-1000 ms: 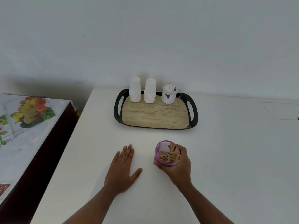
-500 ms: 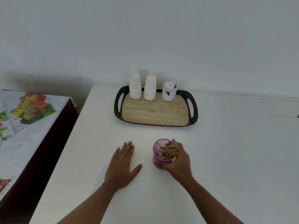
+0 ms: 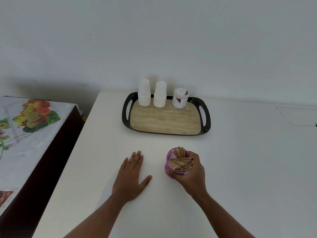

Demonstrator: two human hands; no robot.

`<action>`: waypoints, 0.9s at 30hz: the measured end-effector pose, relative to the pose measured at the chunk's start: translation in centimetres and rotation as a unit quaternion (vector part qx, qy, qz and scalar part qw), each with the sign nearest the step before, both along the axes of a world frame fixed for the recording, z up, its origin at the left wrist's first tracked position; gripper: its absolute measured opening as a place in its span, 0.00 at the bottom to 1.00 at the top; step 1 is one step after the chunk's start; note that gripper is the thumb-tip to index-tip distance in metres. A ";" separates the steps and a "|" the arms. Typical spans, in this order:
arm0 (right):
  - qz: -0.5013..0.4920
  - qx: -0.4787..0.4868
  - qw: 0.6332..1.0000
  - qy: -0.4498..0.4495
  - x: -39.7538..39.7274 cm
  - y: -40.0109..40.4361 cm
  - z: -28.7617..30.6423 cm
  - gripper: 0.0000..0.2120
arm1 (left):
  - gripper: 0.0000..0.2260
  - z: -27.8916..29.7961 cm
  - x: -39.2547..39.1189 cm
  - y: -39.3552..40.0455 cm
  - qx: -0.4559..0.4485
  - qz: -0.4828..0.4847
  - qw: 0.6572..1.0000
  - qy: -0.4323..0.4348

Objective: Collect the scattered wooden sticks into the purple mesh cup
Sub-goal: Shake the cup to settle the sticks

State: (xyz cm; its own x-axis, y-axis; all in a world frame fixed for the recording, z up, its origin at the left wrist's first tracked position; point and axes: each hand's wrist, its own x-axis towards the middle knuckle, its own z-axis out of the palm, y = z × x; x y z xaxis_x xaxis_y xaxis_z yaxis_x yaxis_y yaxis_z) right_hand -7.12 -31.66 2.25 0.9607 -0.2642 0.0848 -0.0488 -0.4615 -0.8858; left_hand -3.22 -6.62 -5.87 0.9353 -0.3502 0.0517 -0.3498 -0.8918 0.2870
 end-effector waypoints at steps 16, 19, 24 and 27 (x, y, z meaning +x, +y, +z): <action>-0.027 0.001 1.000 0.005 0.3 0.5 0.6 0.47 | 0.39 0.0 -0.1 0.0 0.006 -0.002 1.000 0.000; 0.001 -0.016 0.999 0.032 -0.8 0.8 0.2 0.46 | 0.39 0.1 0.0 0.0 0.009 0.003 1.000 0.002; -0.031 0.001 1.000 0.003 0.3 1.0 0.5 0.46 | 0.39 0.0 -0.1 0.1 0.009 -0.004 1.000 0.000; -0.007 -0.014 1.000 0.021 -0.1 0.9 0.3 0.46 | 0.39 0.1 0.0 0.0 0.006 0.000 1.000 0.003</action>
